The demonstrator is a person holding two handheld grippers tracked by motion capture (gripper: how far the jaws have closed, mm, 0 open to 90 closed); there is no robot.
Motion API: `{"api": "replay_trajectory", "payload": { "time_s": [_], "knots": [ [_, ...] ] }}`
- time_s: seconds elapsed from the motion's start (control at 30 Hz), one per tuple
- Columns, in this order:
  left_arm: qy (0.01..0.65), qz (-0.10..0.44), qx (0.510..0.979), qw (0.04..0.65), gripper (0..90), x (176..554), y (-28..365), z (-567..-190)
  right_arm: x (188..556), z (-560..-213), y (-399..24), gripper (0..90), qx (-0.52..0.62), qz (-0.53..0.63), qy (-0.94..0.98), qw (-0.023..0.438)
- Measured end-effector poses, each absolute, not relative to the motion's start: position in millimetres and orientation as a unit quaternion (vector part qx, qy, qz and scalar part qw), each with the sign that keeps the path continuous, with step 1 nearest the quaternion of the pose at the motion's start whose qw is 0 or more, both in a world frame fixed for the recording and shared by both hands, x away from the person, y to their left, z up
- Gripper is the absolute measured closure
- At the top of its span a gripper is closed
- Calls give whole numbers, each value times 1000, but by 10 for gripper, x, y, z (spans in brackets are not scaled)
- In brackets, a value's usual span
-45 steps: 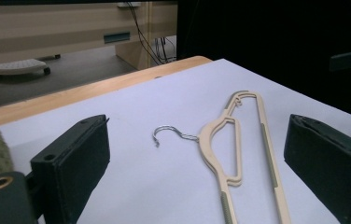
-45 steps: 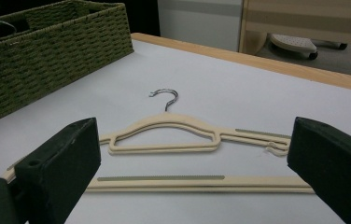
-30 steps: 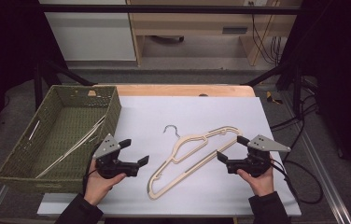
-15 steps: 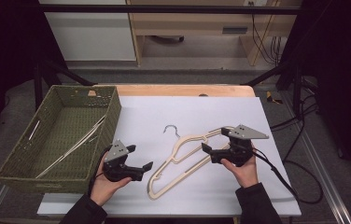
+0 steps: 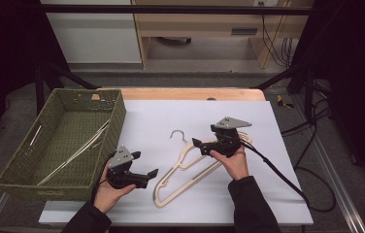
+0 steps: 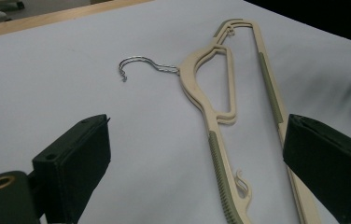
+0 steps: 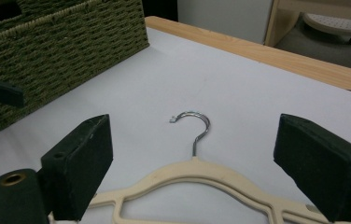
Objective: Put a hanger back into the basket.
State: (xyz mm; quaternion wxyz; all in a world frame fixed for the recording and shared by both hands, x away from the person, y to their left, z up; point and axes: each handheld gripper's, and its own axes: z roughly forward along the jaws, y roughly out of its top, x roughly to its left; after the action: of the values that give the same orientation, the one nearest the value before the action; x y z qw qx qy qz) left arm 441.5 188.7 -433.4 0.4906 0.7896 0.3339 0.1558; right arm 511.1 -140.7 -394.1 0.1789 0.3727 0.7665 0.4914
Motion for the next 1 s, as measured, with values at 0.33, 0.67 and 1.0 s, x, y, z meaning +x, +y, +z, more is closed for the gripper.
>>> {"api": "replay_trajectory", "payload": {
  "time_s": [0.33,0.67,1.0],
  "knots": [
    [338,152,787,493,80,4430,1913,-4352,5368,-4075,-1152,177,375,459,786,175],
    [337,148,788,493,79,4444,1914,-4367,5546,-4234,-1024,239,391,460,779,169],
    [337,149,788,494,80,4451,1926,-4370,5661,-4355,-872,320,391,437,795,155]
  ]
}}
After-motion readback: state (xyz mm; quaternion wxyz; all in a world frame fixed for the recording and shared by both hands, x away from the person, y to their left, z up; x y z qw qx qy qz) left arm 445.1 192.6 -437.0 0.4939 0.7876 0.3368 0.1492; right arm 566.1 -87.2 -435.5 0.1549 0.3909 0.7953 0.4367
